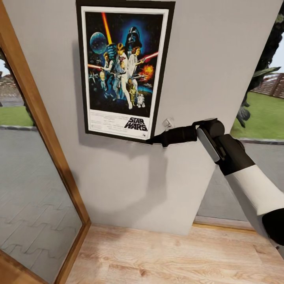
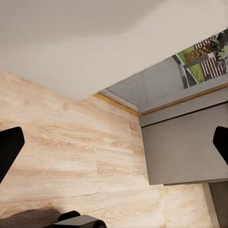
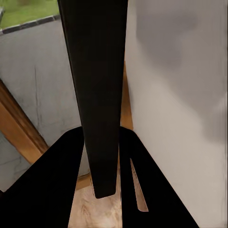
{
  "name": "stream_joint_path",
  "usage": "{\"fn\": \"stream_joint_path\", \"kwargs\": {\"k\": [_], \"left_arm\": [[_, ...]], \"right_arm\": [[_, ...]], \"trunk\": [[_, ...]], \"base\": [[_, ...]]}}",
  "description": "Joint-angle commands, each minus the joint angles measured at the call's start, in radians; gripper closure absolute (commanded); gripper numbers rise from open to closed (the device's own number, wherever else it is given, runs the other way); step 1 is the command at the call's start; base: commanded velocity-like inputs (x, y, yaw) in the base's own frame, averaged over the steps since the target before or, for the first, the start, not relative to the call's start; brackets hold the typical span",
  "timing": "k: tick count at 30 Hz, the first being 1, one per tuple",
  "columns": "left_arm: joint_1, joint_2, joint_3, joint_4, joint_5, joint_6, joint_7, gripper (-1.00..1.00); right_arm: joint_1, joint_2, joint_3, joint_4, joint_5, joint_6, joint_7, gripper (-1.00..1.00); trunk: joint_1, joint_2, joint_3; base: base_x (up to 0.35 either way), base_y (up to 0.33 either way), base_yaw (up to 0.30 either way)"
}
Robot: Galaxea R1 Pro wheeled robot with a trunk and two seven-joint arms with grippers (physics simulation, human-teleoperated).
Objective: Pick up the poster from the kitchen countertop and hang it on one of the wall nails in the kitchen.
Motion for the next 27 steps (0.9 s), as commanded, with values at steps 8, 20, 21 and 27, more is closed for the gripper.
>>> {"fn": "stream_joint_path", "kwargs": {"k": [8,20,21,27], "left_arm": [[0.000,0.000,0.000,-0.001,0.004,0.011,-0.002,-1.00],[0.000,0.002,0.001,0.002,0.003,0.008,-0.001,-1.00],[0.000,0.003,0.003,0.003,0.003,0.005,-0.001,-1.00],[0.000,0.005,0.008,0.008,0.003,-0.009,0.000,-1.00]], "right_arm": [[-0.004,-0.001,-0.001,0.000,-0.003,0.004,0.000,1.00],[-0.001,-0.004,-0.004,-0.002,-0.003,-0.001,0.000,1.00],[-0.001,-0.005,-0.010,-0.003,-0.003,-0.001,0.000,1.00],[0.000,-0.008,-0.043,-0.004,-0.002,-0.001,0.000,1.00]], "trunk": [[0.001,-0.002,-0.002],[0.001,-0.002,-0.002],[0.001,-0.002,-0.002],[0.001,-0.002,-0.002]], "base": [[0.000,0.000,0.000],[0.000,0.000,0.000],[0.000,0.000,0.000],[0.000,0.000,0.000]]}}
